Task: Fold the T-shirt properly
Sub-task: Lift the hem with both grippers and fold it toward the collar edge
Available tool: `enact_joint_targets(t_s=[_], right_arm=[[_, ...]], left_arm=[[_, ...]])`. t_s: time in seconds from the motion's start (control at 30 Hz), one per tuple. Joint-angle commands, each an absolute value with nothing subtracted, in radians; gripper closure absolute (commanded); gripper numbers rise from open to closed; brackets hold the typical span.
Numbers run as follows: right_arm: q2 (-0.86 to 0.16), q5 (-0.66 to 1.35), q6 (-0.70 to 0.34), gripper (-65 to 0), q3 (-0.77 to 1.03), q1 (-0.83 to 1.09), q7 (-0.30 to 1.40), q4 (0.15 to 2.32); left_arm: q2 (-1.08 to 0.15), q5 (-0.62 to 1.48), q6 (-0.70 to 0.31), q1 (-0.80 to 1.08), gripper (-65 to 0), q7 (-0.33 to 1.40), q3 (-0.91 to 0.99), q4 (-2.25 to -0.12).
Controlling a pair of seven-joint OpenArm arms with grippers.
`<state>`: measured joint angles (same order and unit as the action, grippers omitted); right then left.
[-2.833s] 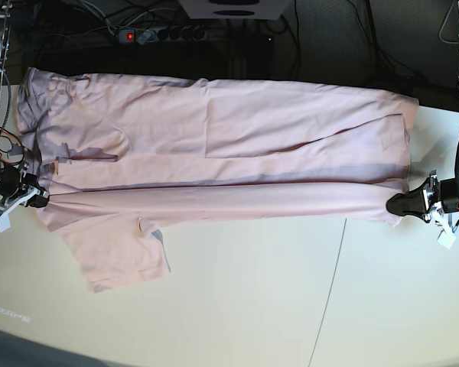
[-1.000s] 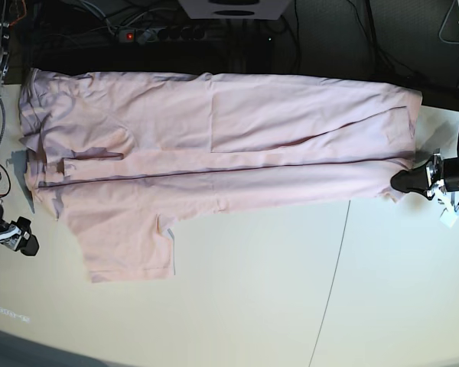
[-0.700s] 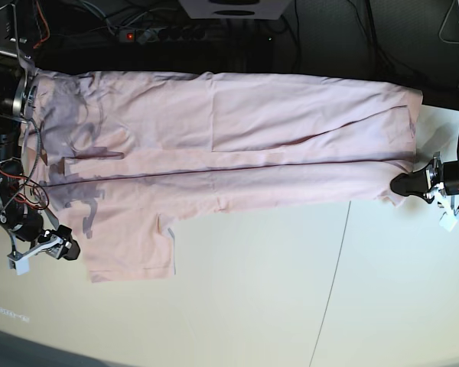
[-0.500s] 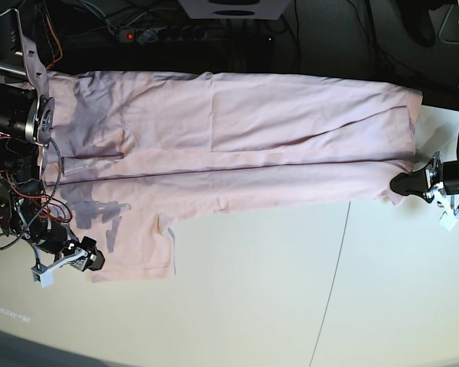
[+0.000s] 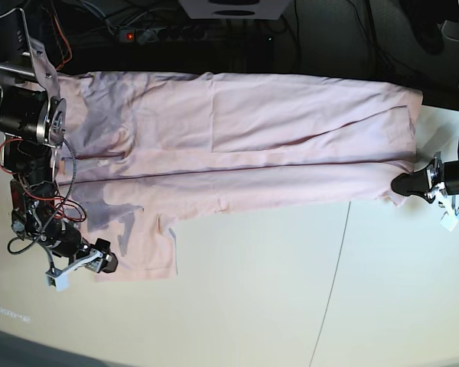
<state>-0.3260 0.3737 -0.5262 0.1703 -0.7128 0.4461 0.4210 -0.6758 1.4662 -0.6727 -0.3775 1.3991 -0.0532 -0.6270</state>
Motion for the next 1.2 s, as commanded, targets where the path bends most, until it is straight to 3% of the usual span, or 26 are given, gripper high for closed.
enact_joint_targets(t_s=[0.0, 0.13, 0.23, 0.33, 0.43, 0.8, 1.17], right_arm=[[-0.323, 0.369, -0.55, -43.6, 0.172, -0.734, 0.47, 0.428], [-0.313, 0.369, -0.55, -43.5, 0.172, -0.734, 0.47, 0.428], [-0.313, 0.348, -0.554, -38.4, 0.172, -0.734, 0.471, 0.428], [-0.316, 0.305, -0.554, -24.0, 0.172, -0.734, 0.469, 0.428], [-0.316, 0.239, -0.554, -1.0, 0.172, -0.734, 0.405, 0.428], [-0.325, 0.14, -0.572, 0.0, 0.121, -0.728, 0.366, 0.519], [-0.496, 0.346, -0.576, 0.0, -0.055, -0.461, 0.4, 1.002]], left_arm=[[-0.701, 1.484, -0.698, -0.402, 0.0, 1.396, -0.048, -0.639], [-0.701, 1.484, -0.698, -0.402, 0.0, 1.396, -0.048, -0.639], [-0.701, 1.484, -0.698, -0.402, 0.0, 1.396, -0.048, -0.639], [-0.701, 1.484, -0.698, -0.402, 0.0, 1.396, -0.048, -0.639], [-0.701, 1.484, -0.698, -0.402, 0.0, 1.396, -0.048, -0.639], [-0.701, 1.484, -0.698, -0.413, 0.0, 1.396, -0.048, -0.644], [-0.769, 1.483, -0.698, -0.353, 0.0, 1.396, -0.048, -0.969]])
